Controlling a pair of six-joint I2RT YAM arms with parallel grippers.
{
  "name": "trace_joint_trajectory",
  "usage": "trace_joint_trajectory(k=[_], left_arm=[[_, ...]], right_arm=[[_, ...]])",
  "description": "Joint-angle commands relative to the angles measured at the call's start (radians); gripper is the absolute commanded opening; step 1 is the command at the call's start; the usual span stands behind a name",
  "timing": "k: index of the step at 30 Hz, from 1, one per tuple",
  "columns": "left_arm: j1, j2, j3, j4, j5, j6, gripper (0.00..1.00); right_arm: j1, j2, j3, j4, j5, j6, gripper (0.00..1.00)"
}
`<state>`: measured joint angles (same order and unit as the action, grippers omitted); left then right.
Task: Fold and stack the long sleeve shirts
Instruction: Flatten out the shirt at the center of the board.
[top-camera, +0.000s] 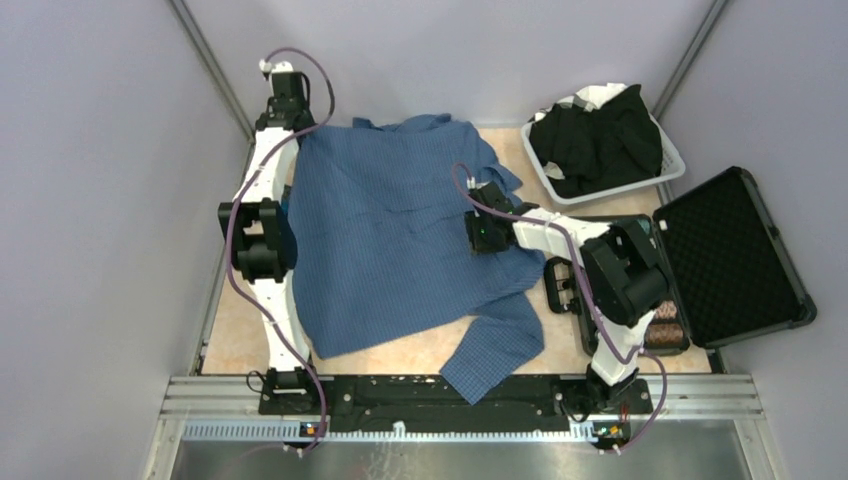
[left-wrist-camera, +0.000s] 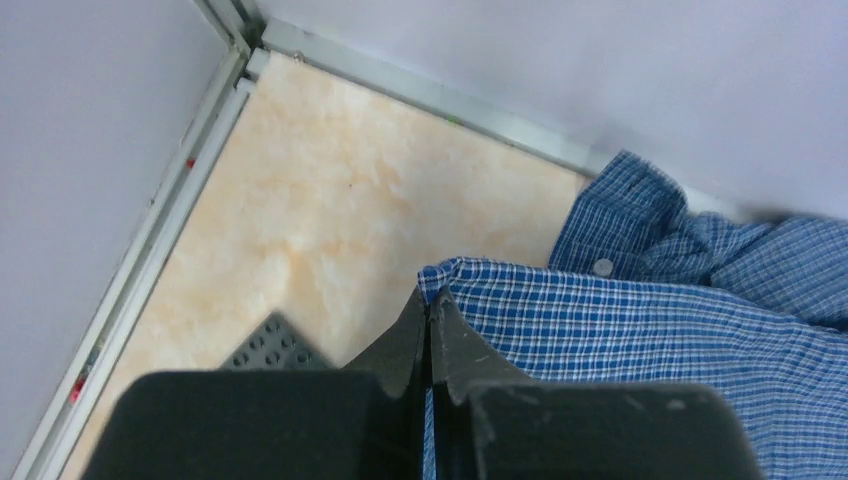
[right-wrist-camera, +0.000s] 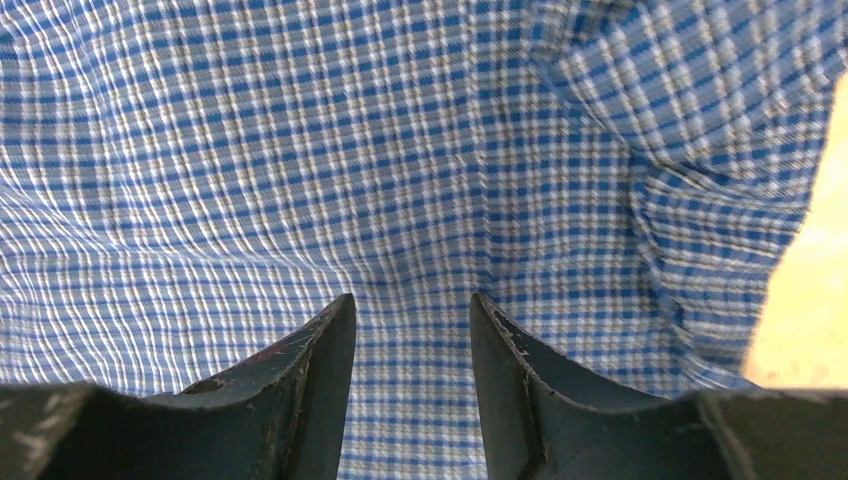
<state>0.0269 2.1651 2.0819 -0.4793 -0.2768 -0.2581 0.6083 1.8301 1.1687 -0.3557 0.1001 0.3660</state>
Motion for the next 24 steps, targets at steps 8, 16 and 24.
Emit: trace_joint_trajectory(k=[8,16,24], left_arm=[[0.005,0.031,0.102,-0.078,0.206,0.005,0.72],[-0.166,-0.274,-0.297,-0.002,0.231,-0.014,0.84],[-0.259,-0.588,-0.738,-0.041,0.272,-0.086,0.82]], right_arm=[[-0.047,-0.001,0.221,-0.066,0.019,0.003,0.59],[-0.104,0.051,0.255,-0.081,0.071,-0.002,0.67],[-0.087,0.184,0.372,-0.082,0.221,-0.092,0.67]])
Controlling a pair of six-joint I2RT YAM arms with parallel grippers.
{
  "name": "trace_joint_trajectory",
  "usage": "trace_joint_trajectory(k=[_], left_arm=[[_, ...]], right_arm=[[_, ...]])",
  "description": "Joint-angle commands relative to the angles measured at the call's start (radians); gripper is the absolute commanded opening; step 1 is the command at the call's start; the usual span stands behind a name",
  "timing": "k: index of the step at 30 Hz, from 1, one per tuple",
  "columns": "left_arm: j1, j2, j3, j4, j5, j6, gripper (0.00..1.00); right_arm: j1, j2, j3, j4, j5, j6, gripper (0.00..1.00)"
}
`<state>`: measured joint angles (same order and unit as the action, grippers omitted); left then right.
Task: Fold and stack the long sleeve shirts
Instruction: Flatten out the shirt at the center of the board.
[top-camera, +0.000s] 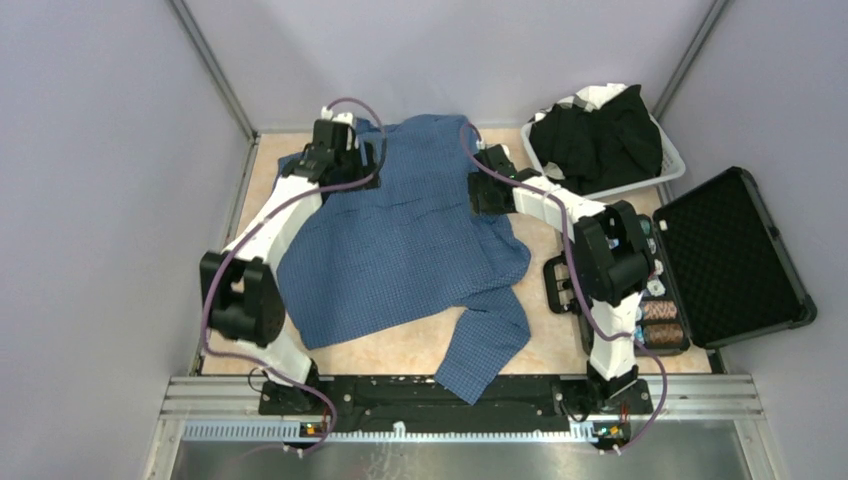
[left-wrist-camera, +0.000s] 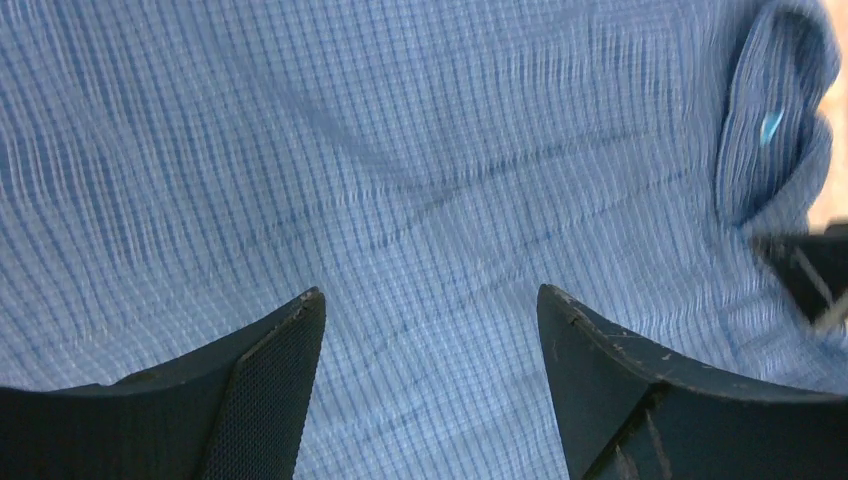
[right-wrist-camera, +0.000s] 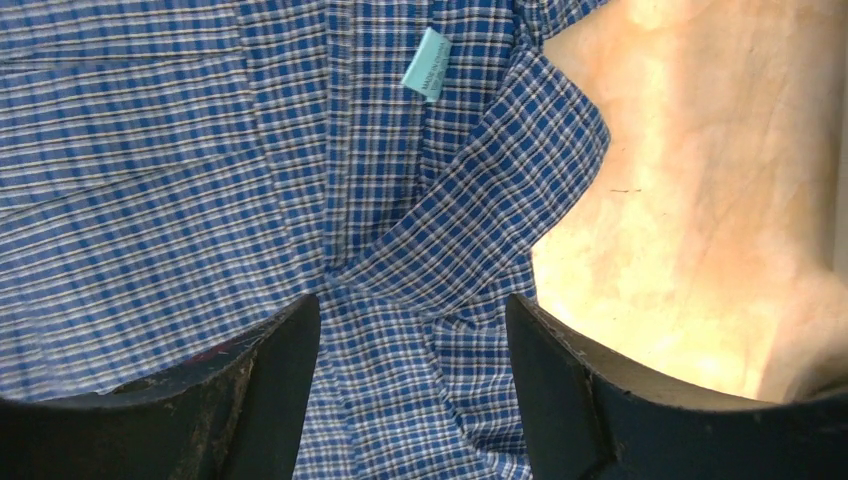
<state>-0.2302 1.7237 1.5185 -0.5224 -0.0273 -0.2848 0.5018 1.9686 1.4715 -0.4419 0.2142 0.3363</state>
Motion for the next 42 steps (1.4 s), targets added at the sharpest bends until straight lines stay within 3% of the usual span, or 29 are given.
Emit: trace_joint_trajectory(k=[1,5,12,19,27,34,42], left_arm=[[-0.014,-0.182,-0.231,0.012,0.039,-0.073,0.81],[-0.051,-0.278,-0.435,0.055,0.123,-0.142,0.80],[-0.057,-0.320,-0.652,0.138,0.185,-0.285,0.79],[-0.039,-0.305,-0.722,0.143,0.173,-0.326,0.79],[-0.001,-0.300,-0.801,0.119,0.112,-0.353,0.77],[0.001,-0.292,-0.847,0.117,0.073,-0.394,0.75],[0.002,-0.307,-0.867,0.108,0.037,-0.403,0.73]], right_arm=[[0.030,0.056,0.079,0.005,0.133,-0.076,0.67],[0.069,0.092,0.120,0.006,0.242,-0.125,0.67],[0.128,0.150,0.188,-0.007,0.322,-0.178,0.63],[0.128,0.242,0.255,-0.068,0.322,-0.178,0.51],[0.087,0.184,0.194,-0.055,0.327,-0.146,0.38],[0.046,0.132,0.181,-0.076,0.314,-0.121,0.10],[-0.054,0.012,0.137,-0.078,0.234,-0.065,0.04]])
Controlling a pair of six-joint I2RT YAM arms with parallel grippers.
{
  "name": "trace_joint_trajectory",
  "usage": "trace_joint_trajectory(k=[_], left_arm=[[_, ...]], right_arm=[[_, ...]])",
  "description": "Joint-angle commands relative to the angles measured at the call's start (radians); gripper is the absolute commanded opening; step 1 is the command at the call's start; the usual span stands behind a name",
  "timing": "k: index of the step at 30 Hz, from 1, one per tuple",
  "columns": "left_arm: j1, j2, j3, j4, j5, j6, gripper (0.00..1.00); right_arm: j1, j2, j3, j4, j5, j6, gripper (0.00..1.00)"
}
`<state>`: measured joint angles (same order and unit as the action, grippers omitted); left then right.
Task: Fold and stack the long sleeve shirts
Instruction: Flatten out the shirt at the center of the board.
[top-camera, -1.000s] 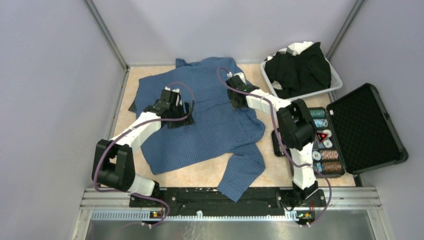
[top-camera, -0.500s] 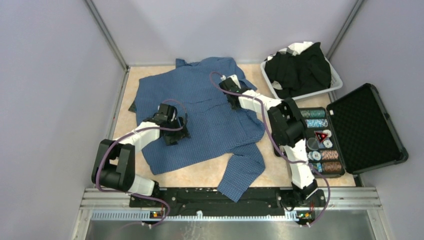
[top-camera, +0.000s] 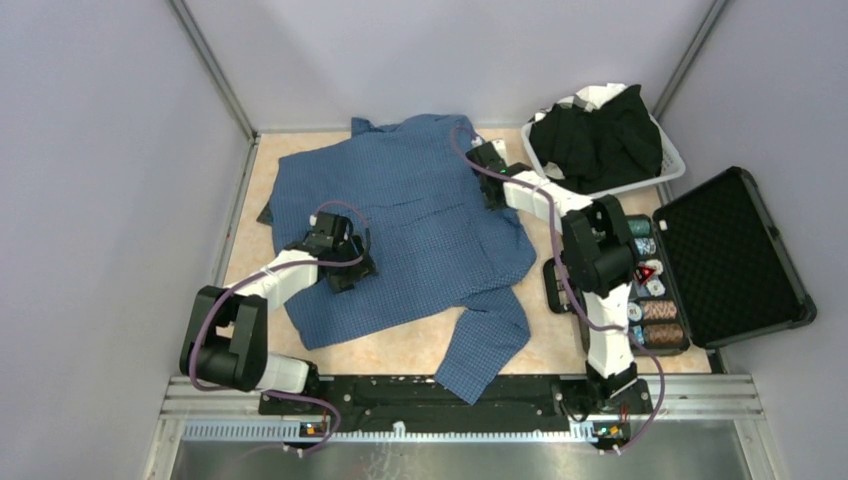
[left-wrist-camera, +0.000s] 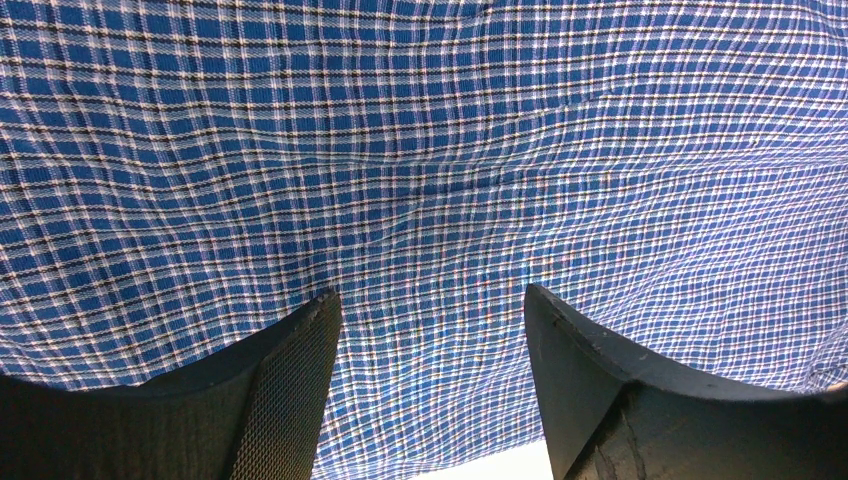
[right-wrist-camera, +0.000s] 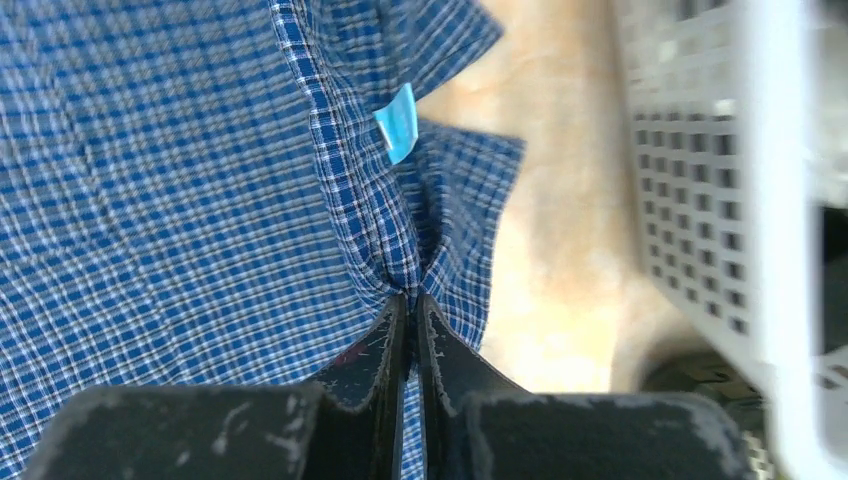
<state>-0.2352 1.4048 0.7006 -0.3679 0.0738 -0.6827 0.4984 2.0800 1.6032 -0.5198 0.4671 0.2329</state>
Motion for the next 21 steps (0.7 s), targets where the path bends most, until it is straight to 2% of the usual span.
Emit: trace_joint_trajectory(k=[1,9,11,13,16,18,21], left_arm=[[0.007,0.011,-0.050,-0.046,-0.064,-0.003,0.73],[0.006,-0.039,-0.042,-0.035,0.014,0.053,0.76],[0.005,-0.069,-0.028,-0.038,0.048,0.086,0.80],[0.000,-0.102,-0.002,-0.055,0.088,0.125,0.83],[-0.063,-0.149,0.039,-0.089,0.115,0.178,0.87],[-0.148,-0.171,0.066,-0.116,0.111,0.197,0.88],[-0.304,-0.170,0.087,-0.136,0.127,0.204,0.87]], right_arm=[[-0.063,-0.102,0.007,-0.005,-0.022,0.041,0.03],[-0.139,-0.107,-0.029,-0.028,-0.053,0.076,0.02],[-0.147,-0.113,-0.027,-0.045,-0.060,0.086,0.12],[-0.147,-0.136,-0.029,-0.060,-0.075,0.090,0.33],[-0.148,-0.216,-0.065,-0.056,-0.106,0.099,0.53],[-0.148,-0.276,-0.104,-0.056,-0.126,0.104,0.61],[-0.148,-0.365,-0.149,-0.061,-0.153,0.117,0.63]])
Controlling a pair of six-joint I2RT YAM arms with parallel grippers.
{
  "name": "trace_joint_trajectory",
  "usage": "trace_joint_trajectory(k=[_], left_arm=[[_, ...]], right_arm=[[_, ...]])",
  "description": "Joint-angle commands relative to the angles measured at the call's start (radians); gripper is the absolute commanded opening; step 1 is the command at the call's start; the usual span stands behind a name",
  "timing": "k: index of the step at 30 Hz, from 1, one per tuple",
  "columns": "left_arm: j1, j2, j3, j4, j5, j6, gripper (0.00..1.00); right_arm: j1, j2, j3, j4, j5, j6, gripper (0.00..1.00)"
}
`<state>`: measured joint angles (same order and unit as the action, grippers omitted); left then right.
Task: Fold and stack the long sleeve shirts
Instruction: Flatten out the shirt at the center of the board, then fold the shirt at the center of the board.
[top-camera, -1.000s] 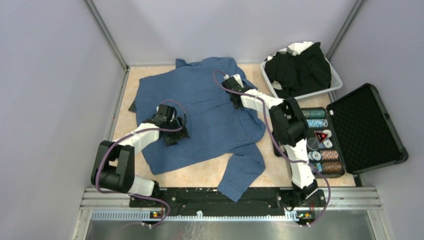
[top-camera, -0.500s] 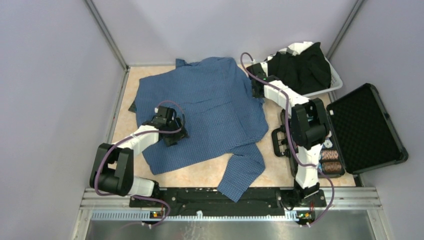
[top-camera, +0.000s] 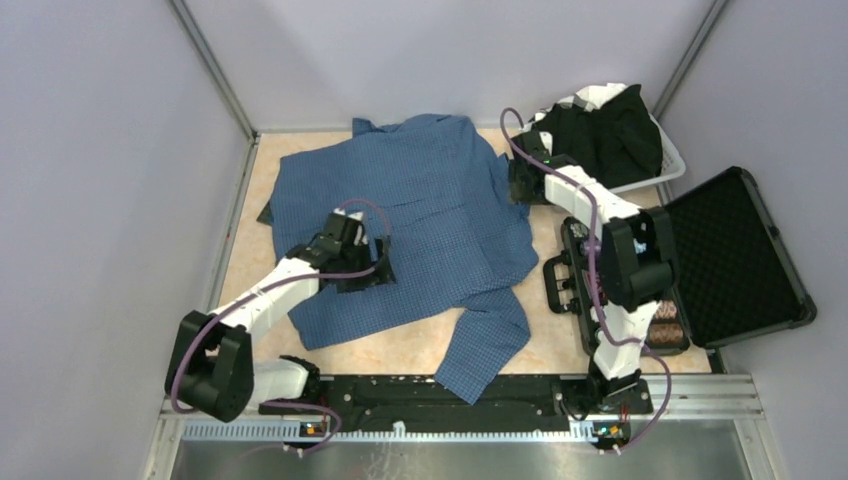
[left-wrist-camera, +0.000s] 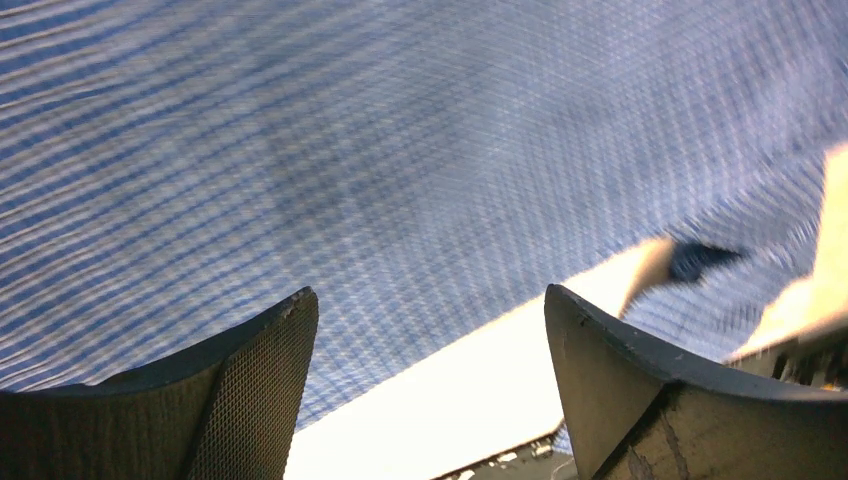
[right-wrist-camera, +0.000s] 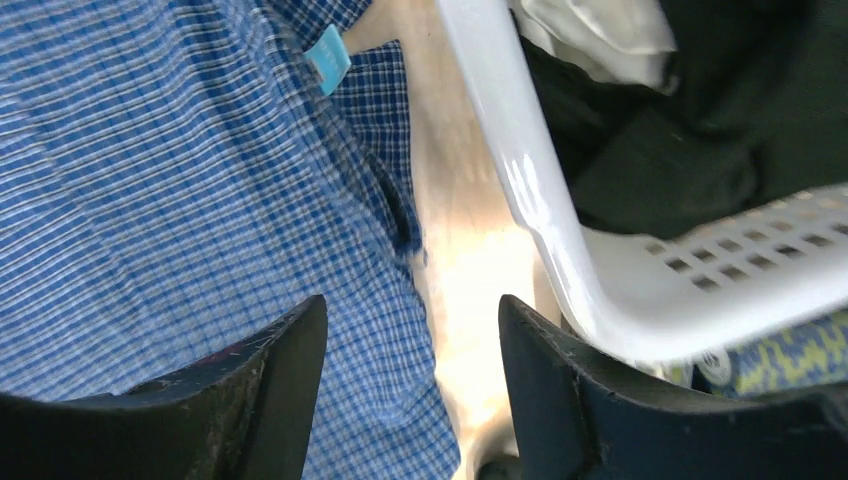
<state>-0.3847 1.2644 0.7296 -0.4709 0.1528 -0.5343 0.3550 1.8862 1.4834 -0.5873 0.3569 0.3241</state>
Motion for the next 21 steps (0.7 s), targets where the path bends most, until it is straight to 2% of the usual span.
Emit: trace_joint_trajectory(k=[1,5,9,13,21], left_arm=[[-0.219,-0.029,0.058,-0.029,0.044,0.054,0.88],[-0.491,0.015,0.061,0.021,0.017,0.029,0.88],[-0.666,0.125,0.107,0.073,0.023,0.040,0.88],[-0.780,0.250,0.191,0.074,0.009,0.076,0.88],[-0.933,0.466,0.325,-0.041,-0.160,0.077,0.82]], right_arm=[[-0.004,-0.198,-0.043,0.006,-0.051,0.030,0.64],[-0.004,-0.296,-0.106,0.022,-0.113,0.055,0.65],[-0.005,-0.388,-0.160,0.042,-0.139,0.074,0.65],[-0.005,-0.451,-0.193,0.039,-0.129,0.083,0.65],[-0.005,-0.560,-0.219,0.018,-0.084,0.090,0.65]])
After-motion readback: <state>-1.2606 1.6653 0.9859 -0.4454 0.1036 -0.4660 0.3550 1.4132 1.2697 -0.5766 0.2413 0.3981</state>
